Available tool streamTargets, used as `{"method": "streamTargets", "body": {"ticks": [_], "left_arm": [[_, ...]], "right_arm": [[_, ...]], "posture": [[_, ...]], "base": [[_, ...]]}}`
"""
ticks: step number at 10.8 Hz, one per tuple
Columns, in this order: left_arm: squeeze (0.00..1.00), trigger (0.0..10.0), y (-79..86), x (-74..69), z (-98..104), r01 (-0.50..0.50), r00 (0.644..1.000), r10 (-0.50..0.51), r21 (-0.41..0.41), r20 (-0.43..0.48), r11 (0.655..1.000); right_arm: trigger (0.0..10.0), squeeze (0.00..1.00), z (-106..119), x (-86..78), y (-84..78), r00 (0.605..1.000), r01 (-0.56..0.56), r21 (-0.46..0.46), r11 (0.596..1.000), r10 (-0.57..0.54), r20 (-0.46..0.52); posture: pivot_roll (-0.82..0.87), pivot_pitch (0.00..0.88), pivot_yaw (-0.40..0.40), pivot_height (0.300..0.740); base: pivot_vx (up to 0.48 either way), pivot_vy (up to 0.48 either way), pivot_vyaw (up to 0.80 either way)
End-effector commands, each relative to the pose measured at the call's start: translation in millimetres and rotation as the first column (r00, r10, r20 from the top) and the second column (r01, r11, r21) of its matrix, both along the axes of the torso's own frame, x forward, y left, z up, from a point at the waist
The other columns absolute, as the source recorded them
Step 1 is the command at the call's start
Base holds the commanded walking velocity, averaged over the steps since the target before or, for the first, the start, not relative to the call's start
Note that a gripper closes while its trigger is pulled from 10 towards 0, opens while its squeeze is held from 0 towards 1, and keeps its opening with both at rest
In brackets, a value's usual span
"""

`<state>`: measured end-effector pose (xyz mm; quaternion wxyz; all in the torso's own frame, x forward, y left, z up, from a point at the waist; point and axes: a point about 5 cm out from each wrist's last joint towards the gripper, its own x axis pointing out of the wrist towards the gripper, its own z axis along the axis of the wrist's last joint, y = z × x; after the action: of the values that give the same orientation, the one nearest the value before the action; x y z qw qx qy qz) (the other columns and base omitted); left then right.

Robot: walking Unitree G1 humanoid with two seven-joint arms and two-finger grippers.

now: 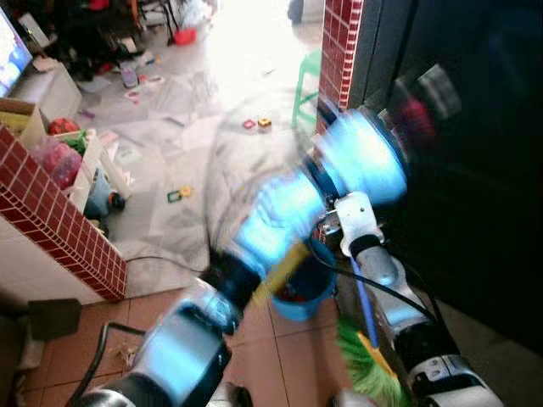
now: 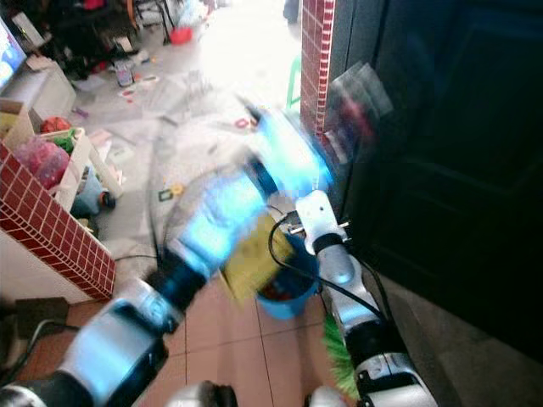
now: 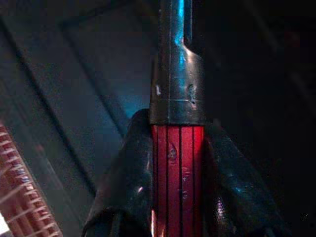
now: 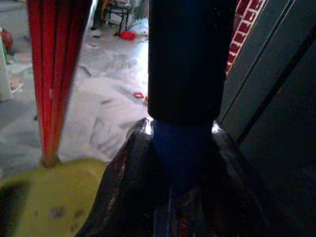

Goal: Sweep floor

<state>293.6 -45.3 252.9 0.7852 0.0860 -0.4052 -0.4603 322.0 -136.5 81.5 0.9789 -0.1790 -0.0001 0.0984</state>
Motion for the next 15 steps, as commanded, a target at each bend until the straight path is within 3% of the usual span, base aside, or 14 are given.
{"method": "streamTargets", "body": {"ticks": [1,2,3,4,5,6,8,9,10,11,12,13,14,15], "left_arm": [[0.00,10.0,-14.3,-23.8,8.6,0.090,0.995,-0.087,-0.045,0.052,0.995],[0.00,10.0,-3.0,-10.0,22.2,-0.006,1.000,0.002,-0.167,-0.019,0.986],[0.00,10.0,29.2,20.2,51.7,-0.191,0.982,0.184,-0.304,-0.051,0.933],[0.00,10.0,61.2,40.8,70.6,-0.297,0.955,0.263,-0.409,-0.140,0.863],[0.00,10.0,81.5,54.6,75.5,-0.358,0.931,0.274,-0.450,-0.243,0.818],[0.00,10.0,115.4,73.3,75.2,-0.455,0.879,0.280,-0.502,-0.386,0.735],[0.00,10.0,171.9,82.9,80.8,-0.596,0.803,0.466,-0.502,-0.372,0.627],[0.00,10.0,206.6,84.4,74.2,-0.680,0.731,0.576,-0.458,-0.365,0.573],[0.00,10.0,220.2,84.2,65.7,-0.718,0.694,0.619,-0.425,-0.368,0.551],[0.00,10.0,231.8,82.8,39.2,-0.779,0.626,0.674,-0.341,-0.391,0.526],[0.00,10.0,229.6,82.2,26.2,-0.793,0.609,0.687,-0.290,-0.397,0.535],[0.00,10.0,222.2,79.3,-9.2,-0.812,0.568,0.688,-0.166,-0.452,0.560],[0.00,10.0,215.4,75.6,-26.5,-0.788,0.574,0.669,-0.095,-0.472,0.609],[0.00,10.0,209.2,63.3,-64.0,-0.748,0.568,0.679,0.052,-0.465,0.662]], "right_arm": [[10.0,0.00,6.9,3.3,10.1,0.998,-0.042,-0.013,0.999,0.042,0.035],[10.0,0.00,9.0,5.1,10.1,0.998,-0.038,-0.011,0.999,0.038,0.044],[10.0,0.00,8.5,6.2,8.2,0.999,-0.024,-0.005,1.000,0.024,0.042],[10.0,0.00,5.9,4.2,10.9,0.998,-0.043,-0.010,0.999,0.043,0.035],[10.0,0.00,5.9,4.2,11.8,0.998,-0.047,-0.011,0.999,0.047,0.036],[10.0,0.00,6.3,5.3,12.2,0.998,-0.043,-0.006,0.999,0.043,0.036],[10.0,0.00,4.7,4.2,14.7,0.998,-0.049,-0.002,0.999,0.049,0.034],[10.0,0.00,2.0,2.7,14.5,0.998,-0.053,-0.002,0.999,0.054,0.024],[10.0,0.00,1.3,2.4,14.1,0.998,-0.054,-0.001,0.999,0.054,0.020],[10.0,0.00,0.2,2.0,13.3,0.998,-0.059,-0.002,0.998,0.059,0.014],[10.0,0.00,-0.1,2.0,13.7,0.998,-0.065,-0.004,0.998,0.065,0.012],[10.0,0.00,-0.9,2.2,13.3,0.997,-0.074,-0.010,0.997,0.074,0.005],[10.0,0.00,-1.1,2.4,12.2,0.997,-0.075,-0.011,0.997,0.075,0.002],[10.0,0.00,-2.0,2.0,9.3,0.997,-0.078,-0.016,0.997,0.078,-0.004]], "posture": [[-0.20,0.000,0.079,0.740],[-0.20,0.000,0.081,0.740],[-0.19,0.000,0.071,0.740],[-0.19,0.000,0.068,0.740],[-0.19,0.000,0.067,0.740],[-0.19,0.000,0.067,0.740],[-0.17,0.000,0.063,0.740],[-0.16,0.000,0.058,0.740],[-0.15,0.000,0.055,0.740],[-0.14,0.000,0.049,0.740],[-0.13,0.000,0.043,0.740],[-0.12,0.000,0.036,0.740],[-0.11,0.000,0.034,0.740],[-0.09,0.000,0.018,0.740]], "base": [[0.000,0.000,0.00],[0.000,0.000,0.00],[0.000,0.000,0.00],[0.000,0.000,0.00],[0.000,0.000,0.00],[0.000,0.000,0.00],[0.000,0.000,0.00],[0.000,0.000,0.00],[0.000,0.000,0.00],[0.000,0.000,0.00],[0.000,0.000,0.00],[0.000,0.000,0.00],[0.000,0.000,0.00],[0.000,0.000,0.00]]}}
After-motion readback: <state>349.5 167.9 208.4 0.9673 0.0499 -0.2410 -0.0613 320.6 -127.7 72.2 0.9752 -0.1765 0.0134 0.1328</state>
